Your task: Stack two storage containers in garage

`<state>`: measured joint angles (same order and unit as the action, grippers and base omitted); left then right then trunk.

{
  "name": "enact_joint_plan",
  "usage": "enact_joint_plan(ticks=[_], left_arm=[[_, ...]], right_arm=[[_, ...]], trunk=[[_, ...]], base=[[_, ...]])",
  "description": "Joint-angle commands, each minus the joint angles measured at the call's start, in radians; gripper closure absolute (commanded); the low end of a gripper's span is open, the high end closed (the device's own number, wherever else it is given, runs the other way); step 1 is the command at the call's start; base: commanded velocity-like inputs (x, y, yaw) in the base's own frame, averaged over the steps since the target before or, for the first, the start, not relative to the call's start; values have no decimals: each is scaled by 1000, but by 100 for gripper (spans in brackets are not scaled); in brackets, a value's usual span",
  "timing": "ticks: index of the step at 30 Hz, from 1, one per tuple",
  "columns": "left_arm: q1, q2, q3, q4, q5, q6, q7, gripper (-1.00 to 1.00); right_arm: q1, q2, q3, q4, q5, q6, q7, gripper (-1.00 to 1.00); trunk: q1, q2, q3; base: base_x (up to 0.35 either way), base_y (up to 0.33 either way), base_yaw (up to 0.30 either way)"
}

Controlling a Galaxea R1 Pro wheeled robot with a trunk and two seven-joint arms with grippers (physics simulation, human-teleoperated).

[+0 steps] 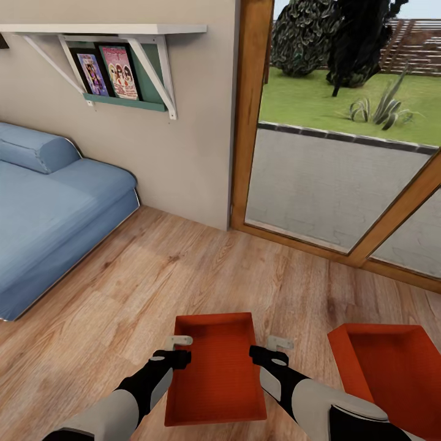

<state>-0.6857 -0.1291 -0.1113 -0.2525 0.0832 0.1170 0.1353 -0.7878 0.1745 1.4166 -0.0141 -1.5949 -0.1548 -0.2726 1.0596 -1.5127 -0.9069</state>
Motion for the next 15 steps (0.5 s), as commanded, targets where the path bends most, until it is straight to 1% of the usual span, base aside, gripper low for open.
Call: enact_joint_plan(ticks=[1,15], left_arm=[[0,1,-8,-2,9,6,7,-100],[0,2,-8,-2,9,6,6,-100]], right_arm=[[0,0,8,-1,-10,-3,-4,-100],[-1,0,8,-1,-10,-3,-4,-100]], trunk=[[0,0,-1],[0,0,-1]], base=[[0,0,0],[0,0,0]])
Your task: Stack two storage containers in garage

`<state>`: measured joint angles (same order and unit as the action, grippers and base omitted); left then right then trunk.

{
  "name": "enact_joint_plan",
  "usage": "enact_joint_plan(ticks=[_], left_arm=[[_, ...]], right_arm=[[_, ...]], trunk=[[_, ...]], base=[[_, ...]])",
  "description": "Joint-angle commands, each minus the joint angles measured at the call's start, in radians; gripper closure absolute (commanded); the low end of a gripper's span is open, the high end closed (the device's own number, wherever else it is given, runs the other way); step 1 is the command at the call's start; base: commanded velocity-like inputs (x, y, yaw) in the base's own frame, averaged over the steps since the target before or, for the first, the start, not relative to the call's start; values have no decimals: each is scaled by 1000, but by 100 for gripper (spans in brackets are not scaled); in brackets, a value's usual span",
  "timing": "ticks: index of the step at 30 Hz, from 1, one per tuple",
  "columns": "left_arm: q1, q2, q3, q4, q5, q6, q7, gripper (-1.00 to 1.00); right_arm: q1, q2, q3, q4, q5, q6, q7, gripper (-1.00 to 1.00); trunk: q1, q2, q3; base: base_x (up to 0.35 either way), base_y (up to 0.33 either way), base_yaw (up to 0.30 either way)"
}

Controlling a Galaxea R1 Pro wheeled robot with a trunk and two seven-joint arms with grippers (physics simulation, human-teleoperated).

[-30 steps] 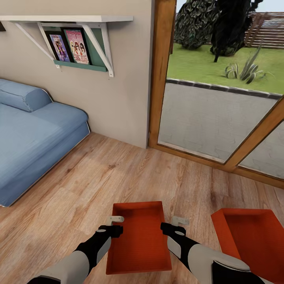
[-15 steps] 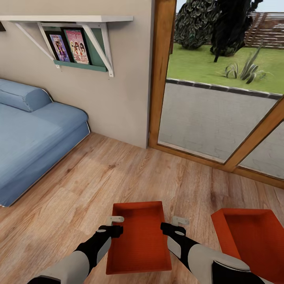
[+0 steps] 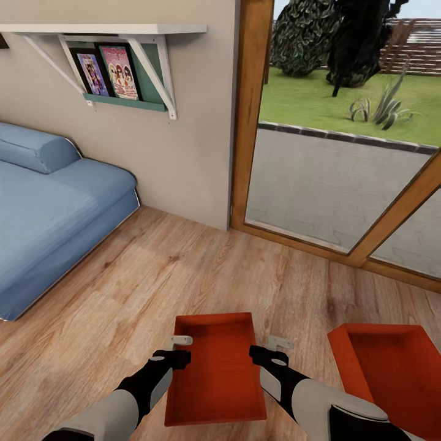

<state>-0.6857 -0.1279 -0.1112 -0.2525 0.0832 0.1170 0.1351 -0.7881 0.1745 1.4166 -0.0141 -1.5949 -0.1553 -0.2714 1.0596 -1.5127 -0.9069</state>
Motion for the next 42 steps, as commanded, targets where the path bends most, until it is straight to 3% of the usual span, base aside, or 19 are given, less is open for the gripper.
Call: enact_joint_plan(ticks=[1,7,10,11,12,18,19,23,32,36,42], left_arm=[[0,1,-8,-2,9,6,6,-100],[0,1,-8,-1,9,6,7,-100],[0,1,-8,-1,9,9,7,-100],[0,1,-8,0,8,11,7,-100],[0,1,-8,1,8,13,7,-100],[0,1,-8,2,7,26,8,-100],[0,5,-8,3,7,28,8,-100],[0,17,-9,2,5,27,8,-100],[0,31,-9,43,7,27,8,-100],[0,35,-8,72,10,20,7,-100],[0,39,-6,100,12,12,7,-100]], right_arm=[[0,0,8,-1,-10,-3,-5,-100],[0,0,19,-1,8,-3,-6,-100],[1,0,30,0,63,1,-6,-100],[1,0,33,1,122,7,-9,-100],[1,0,34,2,138,9,-11,-100],[1,0,36,11,174,57,-29,-100],[1,0,37,12,211,78,-30,-100],[1,0,39,13,259,87,-31,-100],[5,0,41,13,273,88,-30,-100],[56,0,40,13,277,83,-29,-100],[73,0,39,13,276,80,-29,-100]], trunk=[[0,0,-1],[0,0,-1],[0,0,-1],[0,0,-1],[0,0,-1],[0,0,-1],[0,0,-1],[0,0,-1],[0,0,-1],[0,0,-1],[0,0,-1]], base=[[0,0,0],[0,0,0],[0,0,0],[0,0,0],[0,0,0],[0,0,0],[0,0,0],[0,0,0],[0,0,0],[0,0,0],[0,0,0]])
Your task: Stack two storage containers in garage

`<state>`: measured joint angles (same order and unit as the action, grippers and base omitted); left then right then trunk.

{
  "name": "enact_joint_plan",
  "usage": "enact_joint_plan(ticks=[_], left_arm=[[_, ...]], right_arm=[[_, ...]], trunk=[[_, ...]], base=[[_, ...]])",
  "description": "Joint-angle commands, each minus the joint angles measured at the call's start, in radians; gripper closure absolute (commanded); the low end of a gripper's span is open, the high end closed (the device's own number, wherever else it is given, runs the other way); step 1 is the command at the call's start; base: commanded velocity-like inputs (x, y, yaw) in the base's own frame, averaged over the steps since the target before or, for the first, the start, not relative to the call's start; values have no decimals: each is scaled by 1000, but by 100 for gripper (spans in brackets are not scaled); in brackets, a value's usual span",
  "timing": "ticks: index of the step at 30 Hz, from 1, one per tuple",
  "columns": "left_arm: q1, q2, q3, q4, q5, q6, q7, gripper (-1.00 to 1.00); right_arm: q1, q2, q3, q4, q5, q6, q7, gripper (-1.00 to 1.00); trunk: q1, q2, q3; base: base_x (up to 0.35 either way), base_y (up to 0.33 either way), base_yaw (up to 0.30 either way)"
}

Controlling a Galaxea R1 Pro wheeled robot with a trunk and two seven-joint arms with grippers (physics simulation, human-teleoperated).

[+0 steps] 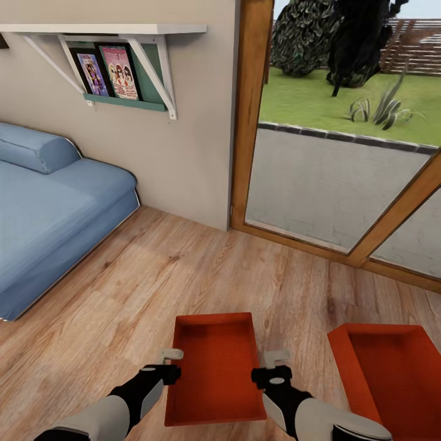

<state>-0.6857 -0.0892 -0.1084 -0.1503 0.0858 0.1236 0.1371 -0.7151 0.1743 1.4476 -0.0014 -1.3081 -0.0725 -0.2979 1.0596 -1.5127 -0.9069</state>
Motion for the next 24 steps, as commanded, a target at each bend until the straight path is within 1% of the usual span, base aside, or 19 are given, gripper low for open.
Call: enact_joint_plan(ticks=[1,9,12,13,15,16,23,24], left_arm=[[0,0,-8,-1,9,5,5,-100],[0,-5,-6,-11,7,6,15,-100],[0,-16,-4,-13,8,11,22,-100],[0,-19,-1,-15,16,7,51,-100],[0,-18,-1,-15,19,6,67,-100],[0,-18,-1,-15,21,5,76,-100],[0,-17,-2,-15,22,4,78,-100],[0,-17,-2,-15,22,4,79,-100]], right_arm=[[2,0,8,0,-11,-3,-3,-100],[6,0,6,0,-9,-5,-2,-100],[5,0,4,0,-8,-4,-2,-100],[5,0,4,0,-8,-4,-2,-100],[5,0,4,0,-8,-4,-2,-100],[5,0,4,0,-8,-4,-2,-100],[5,0,4,0,-8,-4,-2,-100],[5,0,4,0,-8,-4,-1,-100]], trunk=[[0,0,-1],[0,0,-1],[0,0,-1],[0,0,-1],[0,0,-1],[4,-7,-4],[31,-56,-26],[31,-56,-26]], base=[[0,0,0],[0,0,0],[0,0,0],[0,0,0],[0,0,0],[0,0,0],[0,0,0],[0,0,0]])
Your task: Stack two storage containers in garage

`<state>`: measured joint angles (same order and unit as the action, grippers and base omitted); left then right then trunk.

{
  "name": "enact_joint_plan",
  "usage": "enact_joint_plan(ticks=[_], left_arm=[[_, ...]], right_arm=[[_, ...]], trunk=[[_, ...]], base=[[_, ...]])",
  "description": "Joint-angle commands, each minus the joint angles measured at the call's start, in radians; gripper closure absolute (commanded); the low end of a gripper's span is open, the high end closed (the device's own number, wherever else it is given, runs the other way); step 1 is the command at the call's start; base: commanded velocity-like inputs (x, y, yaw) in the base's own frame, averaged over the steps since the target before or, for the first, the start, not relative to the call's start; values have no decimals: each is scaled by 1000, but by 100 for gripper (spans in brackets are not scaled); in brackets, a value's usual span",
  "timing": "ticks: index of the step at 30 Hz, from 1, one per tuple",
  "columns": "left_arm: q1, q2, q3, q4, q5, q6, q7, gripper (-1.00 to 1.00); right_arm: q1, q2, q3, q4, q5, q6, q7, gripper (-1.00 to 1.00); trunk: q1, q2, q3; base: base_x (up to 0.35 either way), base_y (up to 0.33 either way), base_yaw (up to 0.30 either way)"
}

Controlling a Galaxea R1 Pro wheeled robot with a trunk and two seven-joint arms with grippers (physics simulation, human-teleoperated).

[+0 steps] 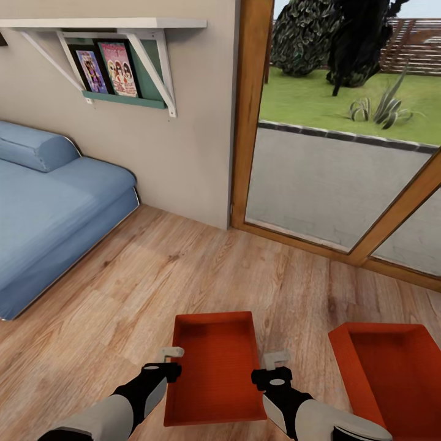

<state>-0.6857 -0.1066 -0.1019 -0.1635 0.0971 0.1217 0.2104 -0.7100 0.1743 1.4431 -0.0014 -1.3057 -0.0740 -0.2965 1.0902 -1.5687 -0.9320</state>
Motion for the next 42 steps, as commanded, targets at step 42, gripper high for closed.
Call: enact_joint_plan(ticks=[42], left_arm=[[0,2,-13,-8,9,4,6,-100]], right_arm=[[0,0,12,-1,-11,-3,6,-100]], trunk=[[46,-84,-38]], base=[[0,0,0]])
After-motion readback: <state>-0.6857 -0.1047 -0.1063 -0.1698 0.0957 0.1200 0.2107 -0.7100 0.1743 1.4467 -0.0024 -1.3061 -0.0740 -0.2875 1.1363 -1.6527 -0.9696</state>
